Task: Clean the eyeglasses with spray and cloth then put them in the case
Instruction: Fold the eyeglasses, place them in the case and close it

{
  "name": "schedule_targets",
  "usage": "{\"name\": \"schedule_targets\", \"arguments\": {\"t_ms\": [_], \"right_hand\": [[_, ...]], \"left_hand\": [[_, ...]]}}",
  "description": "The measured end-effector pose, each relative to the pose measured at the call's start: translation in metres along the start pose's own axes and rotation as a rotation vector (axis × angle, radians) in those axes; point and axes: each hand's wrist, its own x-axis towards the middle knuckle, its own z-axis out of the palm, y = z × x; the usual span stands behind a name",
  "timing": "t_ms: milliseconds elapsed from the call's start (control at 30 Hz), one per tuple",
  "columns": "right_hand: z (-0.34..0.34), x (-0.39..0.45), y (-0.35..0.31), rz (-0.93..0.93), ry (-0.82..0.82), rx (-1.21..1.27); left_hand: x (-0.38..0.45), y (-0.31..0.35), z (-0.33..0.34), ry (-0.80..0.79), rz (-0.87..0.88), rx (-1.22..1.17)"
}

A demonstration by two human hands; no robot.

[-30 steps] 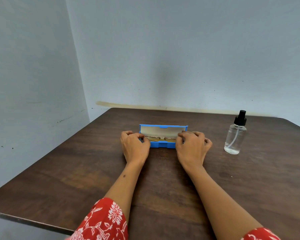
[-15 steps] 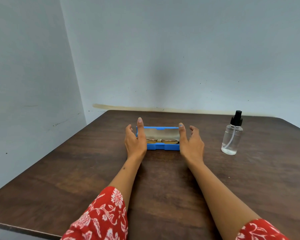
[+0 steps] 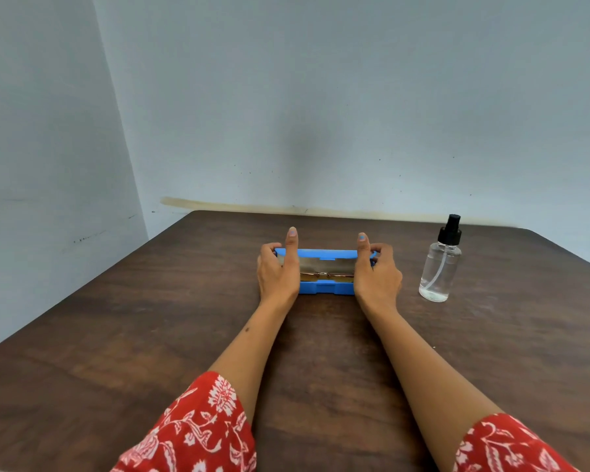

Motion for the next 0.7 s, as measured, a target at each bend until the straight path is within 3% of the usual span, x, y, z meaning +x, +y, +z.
{"name": "schedule_targets", "arguments": {"t_ms": [133,400,700], "right_hand": [[-0.011,0.001,0.004,0.021,0.033,-0.042],[-0.032,-0.006,0.006,0.007,-0.105,-0.064],[-0.038,-0.003,0.009,-0.058,-0.216,-0.153]], "left_hand": [[-0.008,0.003,0.004,-0.056,-0.01,-0.02],[-0.005,-0.007,-0.002,-0.129,0.012,-0.052],[0.002,-0.009,-0.006,-0.223,0.085,0.117]]}}
